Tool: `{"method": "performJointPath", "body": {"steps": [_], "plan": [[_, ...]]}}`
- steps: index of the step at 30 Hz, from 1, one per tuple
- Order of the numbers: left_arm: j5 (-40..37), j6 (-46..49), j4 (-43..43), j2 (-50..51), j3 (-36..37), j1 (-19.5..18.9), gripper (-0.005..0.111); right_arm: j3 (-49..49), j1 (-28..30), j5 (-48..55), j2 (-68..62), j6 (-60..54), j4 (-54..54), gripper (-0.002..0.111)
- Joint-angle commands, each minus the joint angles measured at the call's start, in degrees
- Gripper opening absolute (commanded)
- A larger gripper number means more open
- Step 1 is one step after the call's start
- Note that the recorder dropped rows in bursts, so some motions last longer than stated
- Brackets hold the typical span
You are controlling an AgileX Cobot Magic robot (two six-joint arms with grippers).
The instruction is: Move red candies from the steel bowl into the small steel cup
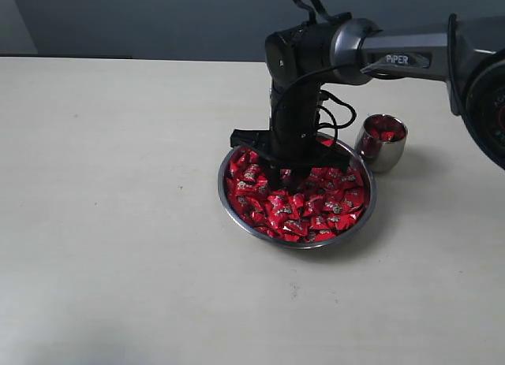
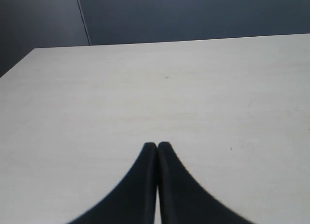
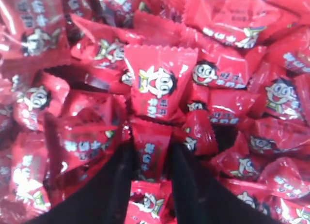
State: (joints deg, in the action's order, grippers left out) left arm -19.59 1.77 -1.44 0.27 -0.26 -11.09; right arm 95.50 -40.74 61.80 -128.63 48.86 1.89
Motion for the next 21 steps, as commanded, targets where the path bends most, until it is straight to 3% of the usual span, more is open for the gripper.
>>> {"method": "performJointPath", "body": {"steps": [1, 7, 12, 21], "plan": [[0.4, -0.1, -0.1, -0.3, 0.3, 0.4, 0.000, 0.2, 0.1, 0.4, -0.2, -0.5, -0.3, 0.029], [0.4, -0.1, -0.1, -0.3, 0.3, 0.4, 0.000, 0.2, 0.1, 0.5, -0.9, -0.7, -0.3, 0.030], [0.4, -0.1, -0.1, -0.3, 0.3, 0.4, 0.000, 0.2, 0.1, 0.2, -1.1, -1.3, -0.3, 0.050], [0.4, -0.1, -0.1, -0.3, 0.3, 0.4, 0.000, 0.2, 0.1, 0.3, -1.1, -1.3, -0.4, 0.036]]}}
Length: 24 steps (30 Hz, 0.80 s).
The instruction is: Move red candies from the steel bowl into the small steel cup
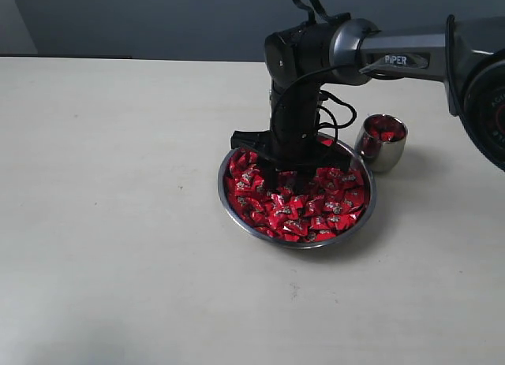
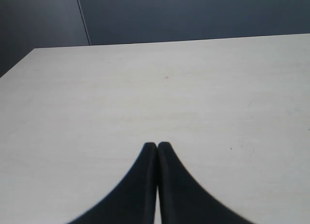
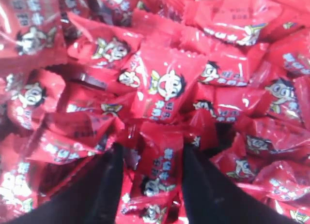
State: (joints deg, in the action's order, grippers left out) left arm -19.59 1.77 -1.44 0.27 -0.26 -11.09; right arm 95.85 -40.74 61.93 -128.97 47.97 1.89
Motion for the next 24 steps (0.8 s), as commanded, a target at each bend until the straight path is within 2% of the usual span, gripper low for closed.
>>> {"method": "performJointPath", "body": {"steps": [1, 5, 7, 9, 10, 24], "plan": [[0.4, -0.1, -0.1, -0.3, 0.3, 0.4, 0.000, -0.1, 0.1, 0.2, -0.8, -0.5, -0.5, 0.036], [0.4, -0.1, -0.1, -0.3, 0.3, 0.4, 0.000, -0.1, 0.1, 0.2, -0.8, -0.5, -1.3, 0.033], [0.4, -0.1, -0.1, -0.3, 0.3, 0.4, 0.000, -0.1, 0.1, 0.2, -0.8, -0.9, -1.9, 0.021], [0.4, -0.1, -0.1, -0.3, 0.3, 0.4, 0.000, -0.1, 0.1, 0.4, -0.8, -1.3, -3.5, 0.003], [0.4, -0.1, -0.1, -0.3, 0.3, 0.4, 0.000, -0.1, 0.1, 0.4, -0.8, -1.5, -3.6, -0.001], [0.4, -0.1, -0.1, -0.3, 0.3, 0.4, 0.000, -0.1, 0.1, 0.7, 8.4, -4.2, -5.7, -0.001]]}}
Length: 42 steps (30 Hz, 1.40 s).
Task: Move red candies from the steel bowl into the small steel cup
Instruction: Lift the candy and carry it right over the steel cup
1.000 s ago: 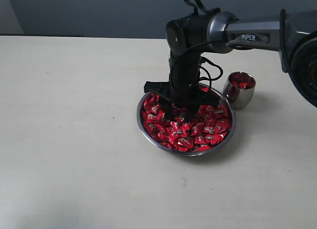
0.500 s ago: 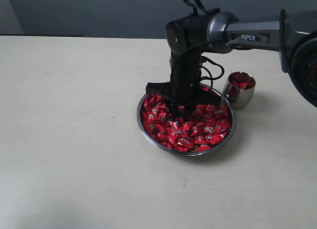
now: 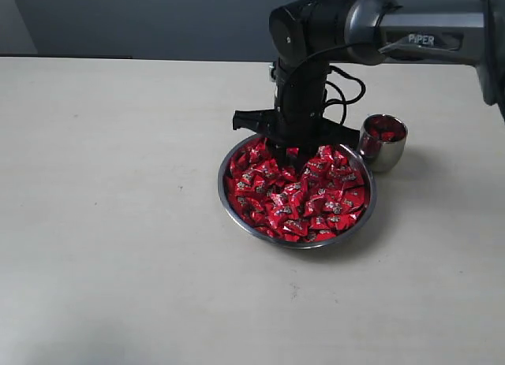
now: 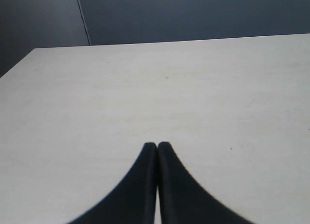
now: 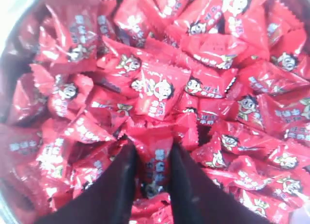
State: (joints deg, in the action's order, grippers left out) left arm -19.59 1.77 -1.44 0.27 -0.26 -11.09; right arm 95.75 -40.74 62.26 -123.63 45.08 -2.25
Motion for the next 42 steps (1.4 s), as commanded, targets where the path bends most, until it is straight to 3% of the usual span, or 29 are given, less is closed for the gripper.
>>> {"method": "performJointPath", "body": {"steps": [1, 15, 27, 34, 42], "plan": [[0.4, -0.1, -0.1, -0.3, 0.3, 0.4, 0.000, 0.0, 0.1, 0.8, 4.3, -1.8, -1.9, -0.001], [0.4, -0.1, -0.1, -0.3, 0.3, 0.4, 0.000, 0.0, 2.1, 6.6, 10.8, -6.5, -15.7, -0.001], [0.4, -0.1, -0.1, -0.3, 0.3, 0.4, 0.000, 0.0, 14.1, 5.8, 11.7, -16.1, -12.9, -0.001], [0.4, -0.1, -0.1, -0.3, 0.3, 0.4, 0.000, 0.0, 20.7, 1.6, 11.6, -25.7, -1.7, -0.001], [0.4, -0.1, -0.1, -0.3, 0.3, 0.4, 0.000, 0.0, 22.0, 1.6, 8.4, -31.6, 2.7, -0.001]]}}
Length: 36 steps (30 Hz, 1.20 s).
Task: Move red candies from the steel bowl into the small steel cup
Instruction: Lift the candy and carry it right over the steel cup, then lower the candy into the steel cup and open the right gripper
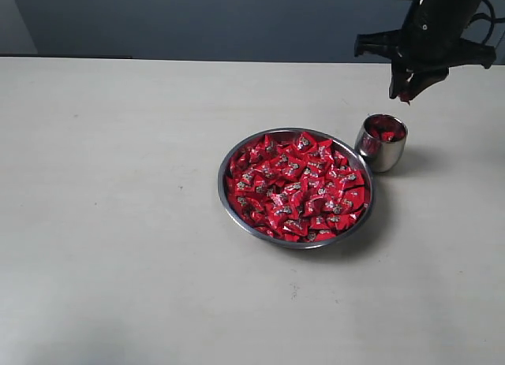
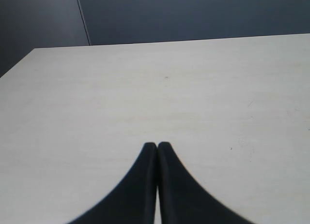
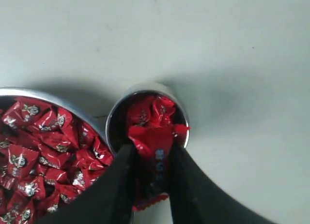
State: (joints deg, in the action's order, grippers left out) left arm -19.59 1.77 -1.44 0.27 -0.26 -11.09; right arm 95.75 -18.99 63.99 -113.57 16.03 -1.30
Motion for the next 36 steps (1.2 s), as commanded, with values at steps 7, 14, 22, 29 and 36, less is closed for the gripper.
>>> {"method": "performJointPath", "body": {"steps": [7, 14, 22, 29, 36], "plan": [[0.4, -0.1, -0.1, -0.3, 0.3, 0.4, 0.000, 0.0, 0.3, -0.3, -3.5, -3.5, 3.3, -0.001], [0.4, -0.1, -0.1, -0.3, 0.3, 0.4, 0.000, 0.0, 0.3, -1.3, -5.2, -3.6, 3.2, -0.001], [0.4, -0.1, -0.1, -0.3, 0.3, 0.4, 0.000, 0.0, 0.3, -1.9, -5.2, -3.6, 1.3, -0.001], [0.4, -0.1, -0.1, -0.3, 0.3, 0.4, 0.000, 0.0, 0.3, -1.3, -5.2, -3.6, 1.3, 0.003], [0.4, -0.1, -0.1, -0.3, 0.3, 0.4, 0.000, 0.0, 0.3, -0.5, -5.2, -3.6, 0.6, 0.032]]}}
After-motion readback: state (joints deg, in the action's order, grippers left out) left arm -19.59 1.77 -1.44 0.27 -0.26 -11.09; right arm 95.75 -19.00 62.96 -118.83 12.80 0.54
